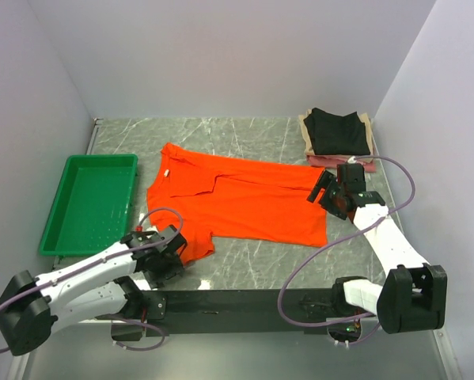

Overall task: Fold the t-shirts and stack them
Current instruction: Fold the tshirt

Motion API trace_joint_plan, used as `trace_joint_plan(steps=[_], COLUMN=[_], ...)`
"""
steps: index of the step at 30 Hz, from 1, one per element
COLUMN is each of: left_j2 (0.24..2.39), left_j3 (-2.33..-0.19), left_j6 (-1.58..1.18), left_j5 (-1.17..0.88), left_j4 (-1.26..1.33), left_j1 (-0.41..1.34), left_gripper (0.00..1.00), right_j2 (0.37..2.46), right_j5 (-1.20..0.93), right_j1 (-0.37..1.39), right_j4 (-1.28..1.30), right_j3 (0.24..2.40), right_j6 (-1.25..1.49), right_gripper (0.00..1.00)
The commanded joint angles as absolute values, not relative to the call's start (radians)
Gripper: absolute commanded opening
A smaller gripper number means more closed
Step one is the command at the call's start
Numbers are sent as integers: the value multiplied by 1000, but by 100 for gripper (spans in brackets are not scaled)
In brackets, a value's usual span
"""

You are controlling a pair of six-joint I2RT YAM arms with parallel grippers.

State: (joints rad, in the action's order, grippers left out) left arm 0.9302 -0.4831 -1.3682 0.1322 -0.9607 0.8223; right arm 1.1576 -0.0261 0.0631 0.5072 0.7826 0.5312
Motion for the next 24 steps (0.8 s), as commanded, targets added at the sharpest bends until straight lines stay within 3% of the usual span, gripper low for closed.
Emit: trace_joint_plan(steps=[1,5,16,24], left_j2=[994,1064,1109,1175], left_j3=[-518,-541,-584,-586], left_j6=[-1401,-1402,-1278,-1232], left_j5=[179,236,222,222], left_j4=[-928,-922,-819,-779], left_j1=[827,824,798,762], left_gripper=[63,54,58,52], right_j2=[1144,1140,1117,1124], right_j5=[-2,-3,46,23], right_j1=[64,64,63,63], right_j4=[485,486,518,508], right_j3=[772,761,726,732], right_j6=[534,534,508,508], right_gripper=[88,88,88,87])
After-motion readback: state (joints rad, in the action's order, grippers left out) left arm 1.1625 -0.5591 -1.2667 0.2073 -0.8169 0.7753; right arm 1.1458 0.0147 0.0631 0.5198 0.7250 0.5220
